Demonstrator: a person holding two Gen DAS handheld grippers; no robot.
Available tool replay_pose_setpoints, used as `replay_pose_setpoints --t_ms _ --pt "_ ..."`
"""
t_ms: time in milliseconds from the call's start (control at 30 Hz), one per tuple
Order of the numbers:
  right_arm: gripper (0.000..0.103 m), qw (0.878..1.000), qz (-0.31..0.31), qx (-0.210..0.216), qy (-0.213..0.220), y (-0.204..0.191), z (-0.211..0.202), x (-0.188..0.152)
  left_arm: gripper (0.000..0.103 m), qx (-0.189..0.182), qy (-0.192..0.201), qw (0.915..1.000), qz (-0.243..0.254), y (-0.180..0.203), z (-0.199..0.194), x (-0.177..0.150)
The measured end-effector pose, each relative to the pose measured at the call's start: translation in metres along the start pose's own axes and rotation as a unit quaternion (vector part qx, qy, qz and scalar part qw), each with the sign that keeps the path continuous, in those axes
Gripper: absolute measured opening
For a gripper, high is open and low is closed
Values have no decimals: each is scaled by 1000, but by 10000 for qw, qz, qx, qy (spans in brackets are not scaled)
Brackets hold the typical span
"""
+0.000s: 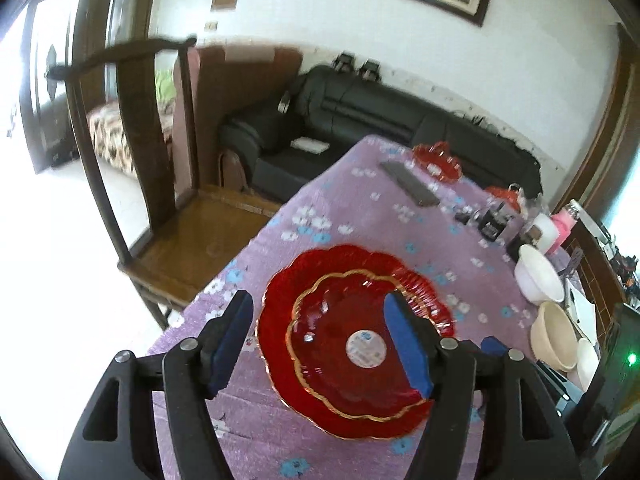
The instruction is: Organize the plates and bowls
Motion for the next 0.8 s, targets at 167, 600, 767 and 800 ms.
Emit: replay_pose_setpoints --t_ms 167,600,767,800 --pt "44 9979 68 -184 611 40 -68 -9 101 -85 881 9959 187 26 -51 1" --pt "44 9747 1629 -1151 1013 222 -197 -77 103 -908 156 9889 1168 131 -36 -46" --pt "37 9603 2296 -1106 1139 271 -224 -90 103 -1038 -40 9865 1262 149 -32 -58" --pt "37 9578 2409 -1048 1162 278 -227 -90 103 -1067 -68 9862 1265 153 -31 -59"
Point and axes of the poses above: each gripper's, at about its wrist camera, not at the fingertips, and z roughly the way its jaws point, y to its right, x to its top, the point moved 4 cm from there along z, roughly the way its jaws point, and after that the axes turned 4 degrees about x, right-handed, at the moved point
